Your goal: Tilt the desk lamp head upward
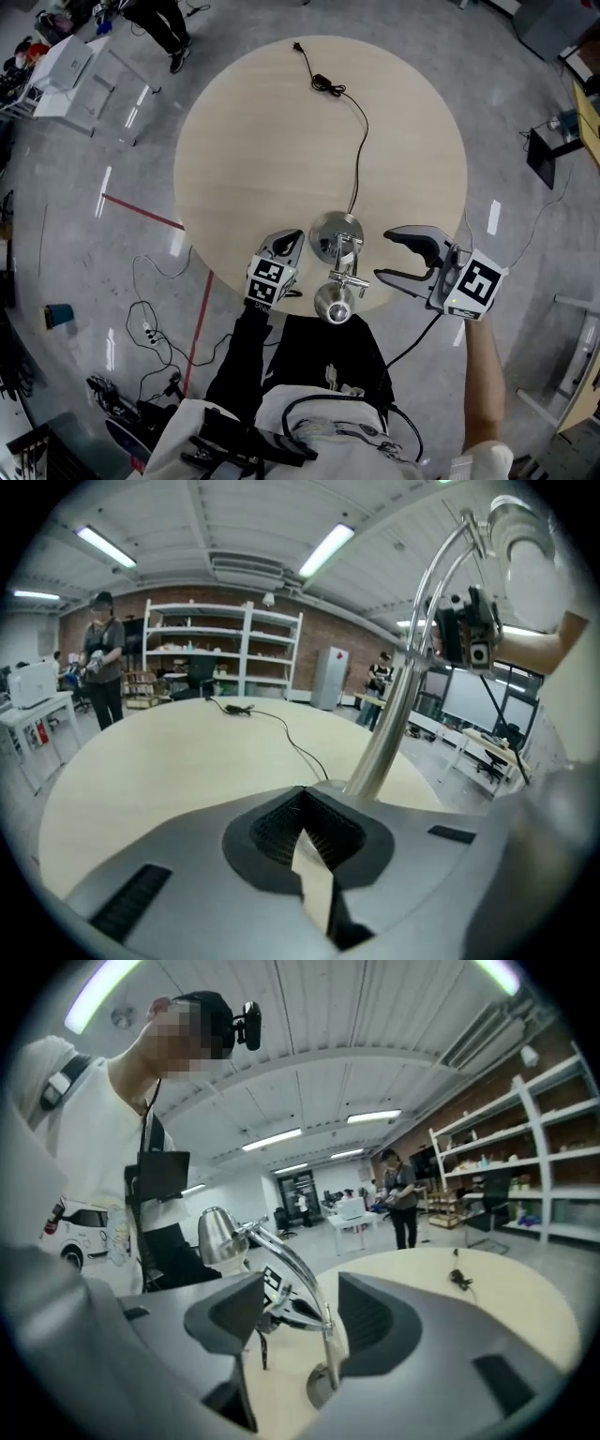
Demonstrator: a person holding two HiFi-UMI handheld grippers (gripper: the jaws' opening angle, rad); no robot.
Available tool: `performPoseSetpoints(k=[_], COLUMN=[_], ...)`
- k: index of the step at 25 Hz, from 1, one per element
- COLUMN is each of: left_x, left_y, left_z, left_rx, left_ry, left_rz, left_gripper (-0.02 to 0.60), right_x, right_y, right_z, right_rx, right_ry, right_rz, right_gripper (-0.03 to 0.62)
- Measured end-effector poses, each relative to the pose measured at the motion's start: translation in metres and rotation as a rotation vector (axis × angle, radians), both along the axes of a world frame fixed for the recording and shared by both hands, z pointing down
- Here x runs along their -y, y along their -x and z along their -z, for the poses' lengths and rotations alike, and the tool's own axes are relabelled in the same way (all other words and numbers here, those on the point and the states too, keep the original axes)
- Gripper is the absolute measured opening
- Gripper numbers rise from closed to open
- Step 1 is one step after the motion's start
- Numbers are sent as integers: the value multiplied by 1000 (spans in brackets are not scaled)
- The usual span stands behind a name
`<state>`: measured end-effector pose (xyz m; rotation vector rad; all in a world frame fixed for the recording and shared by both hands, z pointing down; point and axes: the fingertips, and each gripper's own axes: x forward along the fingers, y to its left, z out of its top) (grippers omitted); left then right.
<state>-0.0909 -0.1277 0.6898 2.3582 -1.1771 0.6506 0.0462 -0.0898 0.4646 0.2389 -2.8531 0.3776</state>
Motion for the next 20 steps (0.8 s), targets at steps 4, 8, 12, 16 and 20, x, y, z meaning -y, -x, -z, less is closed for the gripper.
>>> performPoseSetpoints(k=[4, 8, 12, 16, 20], left_x=[-1, 3, -3, -9, -12], left_y=[30, 53, 61, 48, 33], left_z=[62, 137, 209, 280, 326], left_rx=[-30, -86, -134, -187, -189], left_ry=[-94, -213, -308, -408, -461], left_rz=[101, 181, 231, 220, 194], left_gripper=[2, 2, 2, 2, 2], right_x=[-6, -7, -16, -14, -12], right_y=[-22, -43, -53, -58, -58], right_z=[15, 42, 79, 115, 138], right_rx=[19, 41, 65, 85, 77], right_ry=[-79, -146, -192, -208, -241], right_rz=[-276, -523, -647, -774, -800], right_gripper=[166, 5, 5, 5, 5])
